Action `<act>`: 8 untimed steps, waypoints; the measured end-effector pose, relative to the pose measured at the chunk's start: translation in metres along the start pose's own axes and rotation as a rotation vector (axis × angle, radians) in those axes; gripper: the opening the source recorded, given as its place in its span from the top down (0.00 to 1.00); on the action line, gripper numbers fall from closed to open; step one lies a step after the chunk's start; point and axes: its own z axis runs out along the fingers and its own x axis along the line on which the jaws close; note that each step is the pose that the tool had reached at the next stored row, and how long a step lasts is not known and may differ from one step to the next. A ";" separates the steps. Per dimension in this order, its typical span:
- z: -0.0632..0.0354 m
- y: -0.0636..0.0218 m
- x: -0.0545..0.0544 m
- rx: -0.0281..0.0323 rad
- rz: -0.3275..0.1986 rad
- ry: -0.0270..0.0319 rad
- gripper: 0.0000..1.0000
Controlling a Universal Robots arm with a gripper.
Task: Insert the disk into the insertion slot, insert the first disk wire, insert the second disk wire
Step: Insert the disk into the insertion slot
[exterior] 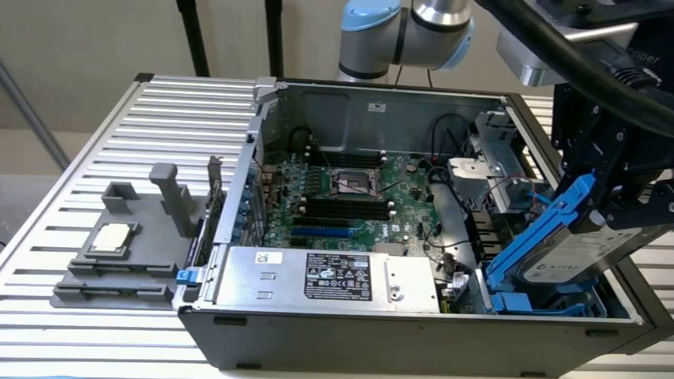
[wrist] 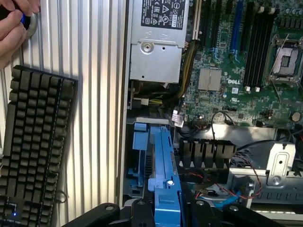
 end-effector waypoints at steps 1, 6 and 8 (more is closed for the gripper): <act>-0.0002 0.0015 0.000 0.0061 -0.001 0.0000 0.67; -0.0018 0.0080 0.000 0.0287 -0.004 0.0007 0.67; -0.0024 0.0108 -0.001 0.0371 -0.005 0.0011 0.67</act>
